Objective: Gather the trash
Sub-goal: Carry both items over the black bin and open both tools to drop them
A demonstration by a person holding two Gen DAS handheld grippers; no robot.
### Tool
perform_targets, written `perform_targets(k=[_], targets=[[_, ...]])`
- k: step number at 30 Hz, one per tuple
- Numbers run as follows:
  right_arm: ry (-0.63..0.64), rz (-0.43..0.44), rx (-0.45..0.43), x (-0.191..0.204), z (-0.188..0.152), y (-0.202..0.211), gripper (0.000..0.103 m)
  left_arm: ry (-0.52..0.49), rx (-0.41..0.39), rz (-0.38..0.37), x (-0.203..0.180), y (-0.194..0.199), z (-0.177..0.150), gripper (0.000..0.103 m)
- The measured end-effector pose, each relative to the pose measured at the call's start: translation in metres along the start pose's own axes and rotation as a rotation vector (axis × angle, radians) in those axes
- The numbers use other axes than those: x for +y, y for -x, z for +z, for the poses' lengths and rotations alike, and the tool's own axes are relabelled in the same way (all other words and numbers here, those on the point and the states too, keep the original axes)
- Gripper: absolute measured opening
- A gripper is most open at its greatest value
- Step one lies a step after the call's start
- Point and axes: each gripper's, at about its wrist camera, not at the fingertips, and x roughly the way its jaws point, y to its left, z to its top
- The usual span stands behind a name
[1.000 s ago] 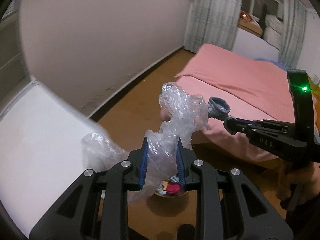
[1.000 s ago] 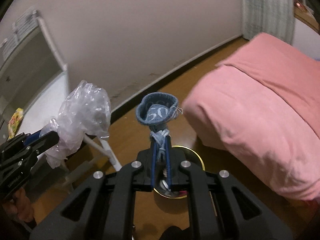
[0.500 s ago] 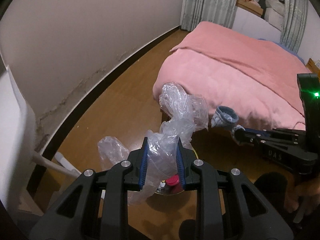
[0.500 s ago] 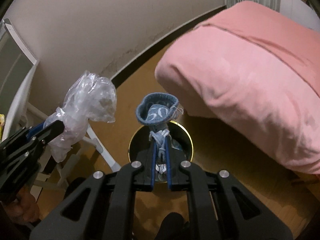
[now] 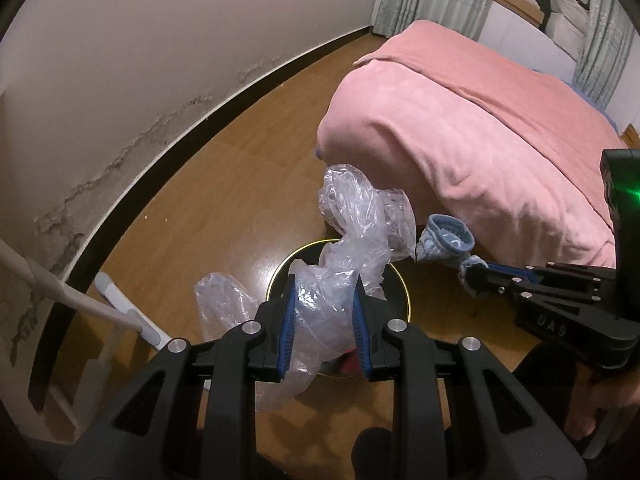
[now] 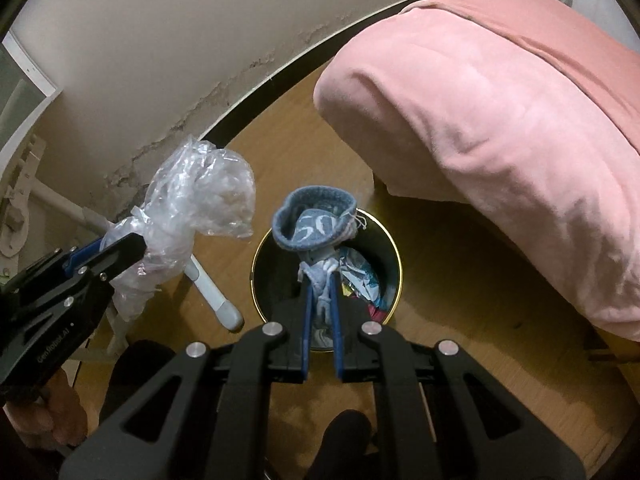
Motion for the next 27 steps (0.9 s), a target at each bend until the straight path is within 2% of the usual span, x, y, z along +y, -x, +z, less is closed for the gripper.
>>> perform_targets(k=[15, 17, 18, 19, 20, 27], targets=[[0.005, 0.020, 0.021, 0.003, 0.006, -0.015, 0.009, 0.021, 0.030, -0.014, 0.011, -0.016, -0.003, 0.025], [0.003, 0.021, 0.025, 0.002, 0.008, -0.017, 0.016, 0.021, 0.034, -0.016, 0.010, -0.018, -0.003, 0.025], [-0.001, 0.019, 0.022, 0.001, 0.009, -0.017, 0.034, 0.022, 0.037, -0.017, 0.011, -0.020, -0.003, 0.025], [-0.005, 0.016, 0.011, 0.001, 0.009, -0.016, 0.059, 0.022, 0.039, -0.018, 0.010, -0.021, -0.002, 0.025], [-0.006, 0.014, -0.010, 0.000, 0.009, -0.012, 0.064, 0.022, 0.041, -0.018, 0.009, -0.022, -0.001, 0.025], [-0.014, 0.020, -0.032, -0.006, 0.011, -0.005, 0.063, 0.017, 0.059, -0.034, 0.005, -0.031, 0.000, 0.025]])
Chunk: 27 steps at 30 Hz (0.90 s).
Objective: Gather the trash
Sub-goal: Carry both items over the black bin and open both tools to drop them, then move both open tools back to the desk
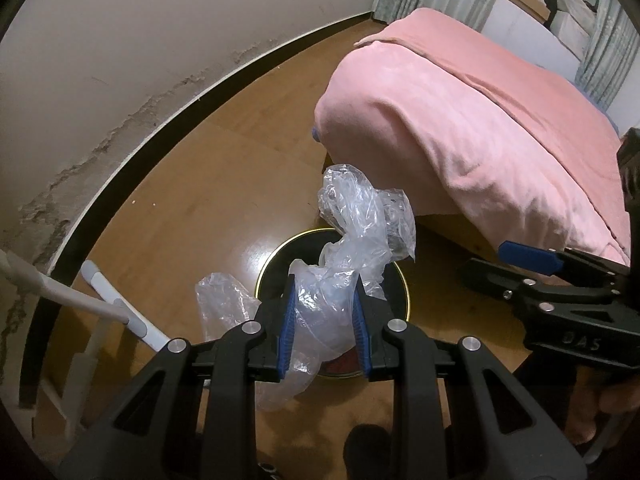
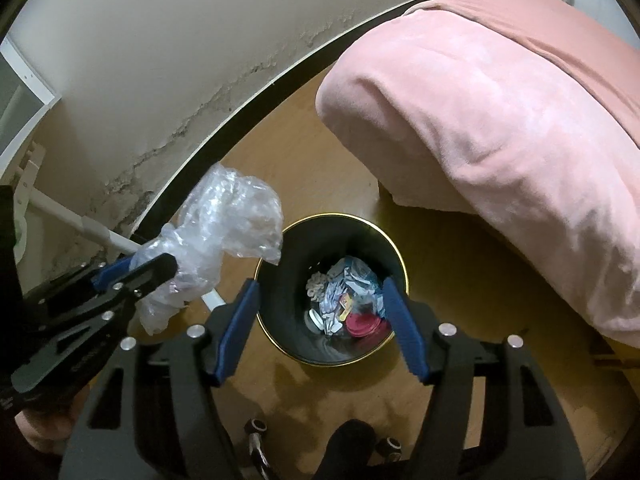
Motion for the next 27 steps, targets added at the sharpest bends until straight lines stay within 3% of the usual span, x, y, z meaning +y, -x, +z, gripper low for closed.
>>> perform_targets(k=[4, 6, 8, 10, 20, 27], targets=[[-0.021, -0.007, -0.023, -0.007, 0.002, 0.008, 0.063, -0.003, 0.010, -0.018, -0.006, -0.006, 0.003, 0.025], [-0.030, -0.007, -0.033, -0.009, 0.001, 0.014, 0.063, -0.016, 0.009, -0.033, -0.011, -0.007, 0.005, 0.033], [-0.039, -0.008, -0.043, -0.013, 0.003, 0.019, 0.063, -0.024, 0.007, -0.036, -0.014, -0.007, 0.006, 0.063], [-0.047, -0.010, -0.051, -0.016, 0.003, 0.023, 0.063, -0.024, -0.007, -0.027, -0.017, -0.006, 0.008, 0.073], [-0.027, -0.025, -0.102, -0.016, 0.008, 0.057, 0.064, -0.059, -0.027, -0.041, -0.032, 0.020, 0.016, 0.084], [0.064, -0.021, -0.205, 0.022, 0.020, 0.120, 0.067, -0.113, -0.156, -0.038, -0.044, 0.105, 0.017, 0.086]])
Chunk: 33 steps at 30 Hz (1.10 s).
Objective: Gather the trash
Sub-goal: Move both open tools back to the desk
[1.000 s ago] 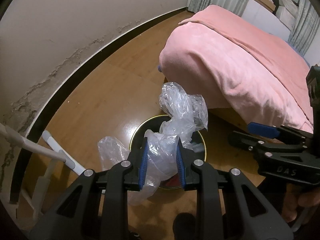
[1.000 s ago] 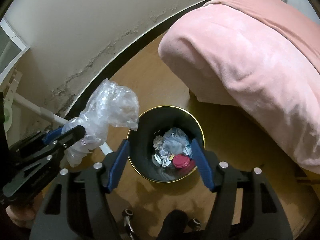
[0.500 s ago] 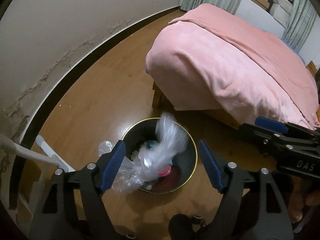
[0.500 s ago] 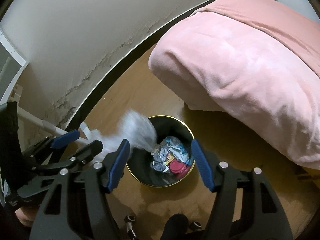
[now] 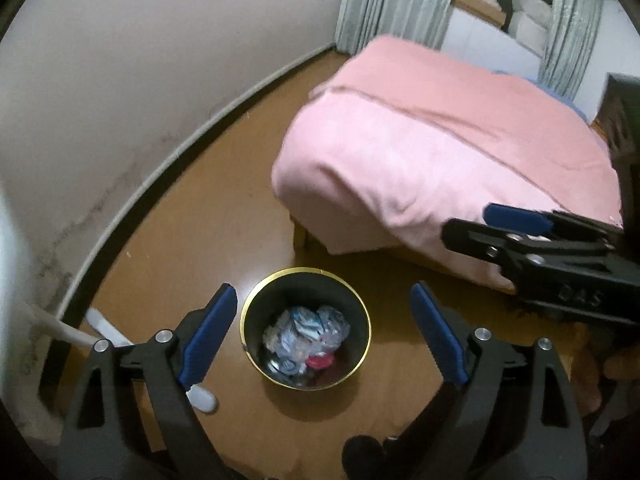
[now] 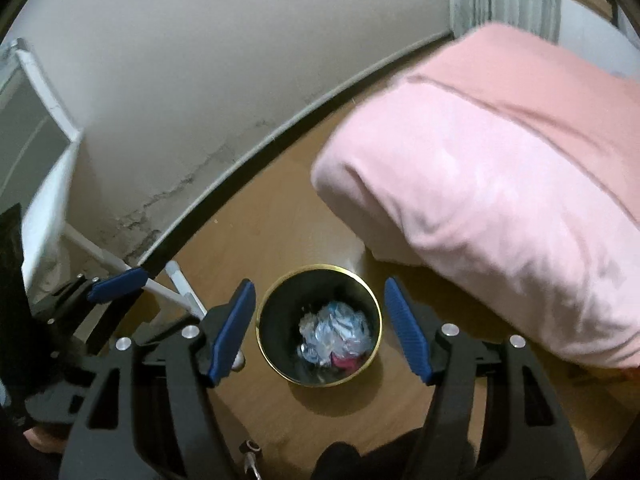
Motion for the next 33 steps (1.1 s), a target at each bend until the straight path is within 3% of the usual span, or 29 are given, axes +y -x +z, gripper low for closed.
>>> perform_targets(k=[6, 12, 17, 24, 29, 33], targets=[[0.141, 0.101, -0.085, 0.078, 0.025, 0.043, 0.071, 0.035, -0.131, 0.082, 0.035, 0.097, -0.007, 0.089], [0.322, 0.284, -0.078, 0.199, 0.028, 0.045, 0.072, 0.156, -0.213, 0.262, 0.110, 0.190, -0.049, 0.090], [0.490, 0.416, -0.033, 0.313, 0.012, 0.036, 0.072, 0.332, -0.216, 0.460, 0.194, 0.255, -0.114, 0.091], [0.646, 0.573, 0.075, 0.465, -0.013, 0.013, 0.072, 0.594, -0.216, 0.638, 0.284, 0.332, -0.208, 0.091], [0.719, 0.610, 0.108, 0.550, -0.030, -0.001, 0.072, 0.689, -0.194, 0.701, 0.326, 0.362, -0.253, 0.091], [0.726, 0.623, 0.136, 0.599, -0.030, -0.018, 0.071, 0.744, -0.175, 0.714, 0.357, 0.374, -0.270, 0.091]])
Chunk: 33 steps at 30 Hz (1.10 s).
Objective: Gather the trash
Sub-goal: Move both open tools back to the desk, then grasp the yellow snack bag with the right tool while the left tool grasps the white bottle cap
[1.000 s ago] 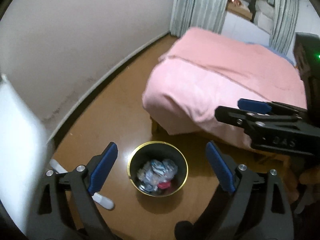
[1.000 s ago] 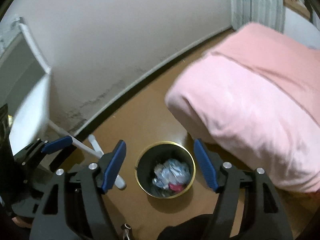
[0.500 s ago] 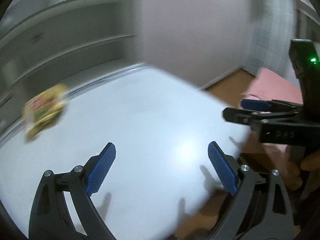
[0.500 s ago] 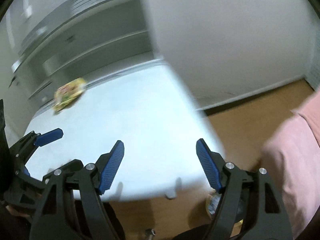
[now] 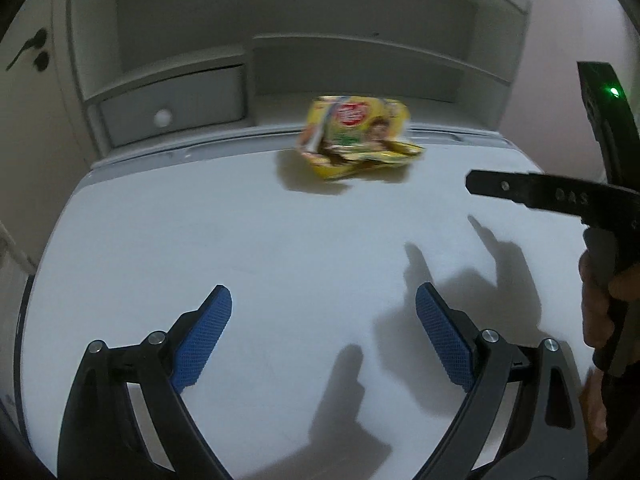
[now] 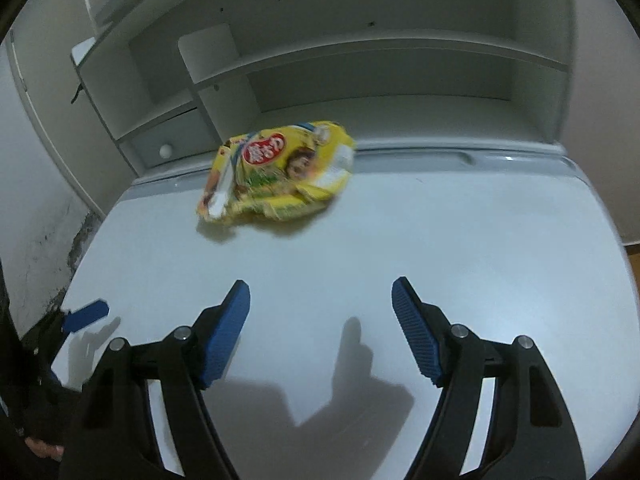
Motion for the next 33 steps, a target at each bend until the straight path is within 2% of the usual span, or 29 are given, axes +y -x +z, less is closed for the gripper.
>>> perform_targets(k=[6, 13, 17, 19, 21, 25, 29, 33], targets=[[-0.083, 0.041, 0.040, 0.002, 0.037, -0.048, 0.061, 0.004, 0.011, 0.011, 0.015, -0.014, 0.017, 0.091], [-0.216, 0.075, 0.073, -0.010, 0.050, -0.082, 0.046, -0.032, 0.015, 0.025, 0.021, -0.032, 0.031, 0.091], [-0.267, 0.085, 0.064, -0.016, 0.057, -0.089, 0.041, -0.037, 0.017, 0.035, 0.022, -0.037, 0.037, 0.091], [-0.285, 0.092, 0.068, -0.019, 0.060, -0.092, 0.032, -0.042, 0.020, 0.038, 0.022, -0.039, 0.041, 0.091], [-0.313, 0.138, 0.067, -0.022, 0.061, -0.094, 0.023, -0.047, 0.020, 0.042, 0.022, -0.040, 0.045, 0.091], [-0.277, 0.138, -0.023, -0.026, 0.062, -0.054, 0.014, -0.045, 0.005, 0.050, 0.025, -0.039, 0.056, 0.091], [-0.279, 0.137, -0.083, -0.052, 0.058, -0.004, 0.013, -0.047, 0.010, 0.042, 0.021, -0.048, 0.069, 0.090], [-0.283, 0.098, -0.107, -0.074, 0.048, 0.023, 0.013, -0.040, 0.042, -0.005, 0.005, -0.073, 0.094, 0.090]])
